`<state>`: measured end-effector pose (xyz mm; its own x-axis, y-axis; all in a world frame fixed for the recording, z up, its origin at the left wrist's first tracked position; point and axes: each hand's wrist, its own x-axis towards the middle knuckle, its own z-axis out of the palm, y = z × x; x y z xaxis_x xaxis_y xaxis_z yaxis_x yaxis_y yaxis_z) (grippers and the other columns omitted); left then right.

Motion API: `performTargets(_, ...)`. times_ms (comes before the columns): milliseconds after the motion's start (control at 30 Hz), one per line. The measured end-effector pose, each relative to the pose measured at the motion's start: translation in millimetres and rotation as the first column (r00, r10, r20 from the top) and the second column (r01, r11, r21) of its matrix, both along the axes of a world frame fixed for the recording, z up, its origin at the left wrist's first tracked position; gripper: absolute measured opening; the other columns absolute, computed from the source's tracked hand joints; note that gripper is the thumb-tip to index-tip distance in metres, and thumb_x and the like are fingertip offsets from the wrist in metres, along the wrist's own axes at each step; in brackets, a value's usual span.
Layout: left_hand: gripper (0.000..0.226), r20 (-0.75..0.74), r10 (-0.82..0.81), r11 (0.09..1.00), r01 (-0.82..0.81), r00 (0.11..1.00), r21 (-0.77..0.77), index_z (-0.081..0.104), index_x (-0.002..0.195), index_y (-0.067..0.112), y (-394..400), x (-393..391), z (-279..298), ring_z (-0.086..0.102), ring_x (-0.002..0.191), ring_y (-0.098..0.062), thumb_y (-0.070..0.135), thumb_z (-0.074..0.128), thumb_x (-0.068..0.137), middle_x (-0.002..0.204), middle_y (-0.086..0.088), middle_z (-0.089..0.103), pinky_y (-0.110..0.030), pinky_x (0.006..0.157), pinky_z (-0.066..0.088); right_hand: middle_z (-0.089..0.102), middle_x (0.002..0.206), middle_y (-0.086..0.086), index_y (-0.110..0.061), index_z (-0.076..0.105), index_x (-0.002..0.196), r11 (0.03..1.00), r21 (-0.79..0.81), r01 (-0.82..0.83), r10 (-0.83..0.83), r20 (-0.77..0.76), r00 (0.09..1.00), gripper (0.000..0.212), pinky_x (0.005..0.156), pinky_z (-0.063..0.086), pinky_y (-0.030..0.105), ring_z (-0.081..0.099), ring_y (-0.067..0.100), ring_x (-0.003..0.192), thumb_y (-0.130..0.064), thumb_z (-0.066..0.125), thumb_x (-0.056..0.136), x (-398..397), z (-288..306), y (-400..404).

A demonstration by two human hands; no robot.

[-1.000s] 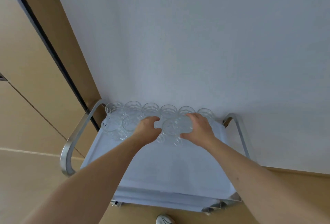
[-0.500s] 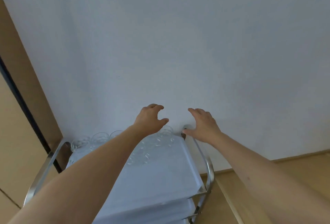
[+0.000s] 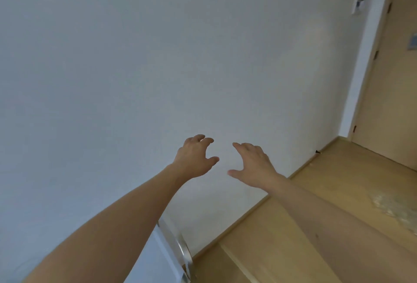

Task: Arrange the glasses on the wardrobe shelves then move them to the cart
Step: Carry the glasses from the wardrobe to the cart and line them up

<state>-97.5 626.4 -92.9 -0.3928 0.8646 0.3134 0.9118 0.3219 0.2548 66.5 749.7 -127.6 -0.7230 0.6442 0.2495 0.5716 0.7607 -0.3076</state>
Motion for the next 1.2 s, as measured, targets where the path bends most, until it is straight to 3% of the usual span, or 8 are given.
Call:
performTargets(367,0.069,-0.023,-0.292,0.955,0.290,0.956,-0.064,0.038,0.154,0.023,227.2,140.4,1.6,0.031,0.147,-0.027,0.046,0.063,0.094,0.161,-0.004,0.034,-0.049,0.112,0.039,0.027,0.161,0.006,-0.026,0.020,0.160,0.954,-0.054,0.296,-0.296,0.001,0.955,0.091,0.116,0.033,0.045,0.024,0.029,0.147,-0.055,0.067,0.087,169.5,-9.5,180.1)
performTargets(700,0.074,0.029,-0.495,0.863,0.495,0.868,-0.100,0.032,0.156,0.025,361.4,238.4,-17.6,0.030,0.146,-0.028,0.047,0.064,0.093,0.161,-0.004,0.032,-0.048,0.112,0.039,0.039,0.154,0.006,-0.024,0.024,0.158,0.857,-0.050,0.514,-0.514,0.007,0.858,0.092,0.112,0.037,0.050,0.034,0.033,0.139,-0.052,0.070,0.084,276.5,-11.2,272.9)
performTargets(1000,0.075,0.073,-0.687,0.720,0.691,0.723,-0.063,0.036,0.155,0.023,481.1,281.0,-27.9,0.033,0.143,-0.029,0.047,0.067,0.091,0.158,-0.006,0.034,-0.048,0.111,0.040,0.043,0.150,0.006,-0.025,0.026,0.157,0.726,0.007,0.688,-0.688,0.013,0.726,0.089,0.107,0.040,0.047,0.039,0.032,0.136,-0.055,0.069,0.085,316.8,-20.1,338.1)
performTargets(1200,0.073,0.059,-0.815,0.572,0.816,0.577,-0.079,0.038,0.152,0.018,569.8,307.2,-27.1,0.036,0.140,-0.031,0.045,0.066,0.090,0.155,-0.008,0.038,-0.048,0.108,0.042,0.049,0.141,0.004,-0.024,0.037,0.150,0.592,-0.017,0.806,-0.805,0.033,0.592,0.081,0.100,0.045,0.045,0.044,0.030,0.128,-0.055,0.069,0.082,333.1,-18.2,391.7)
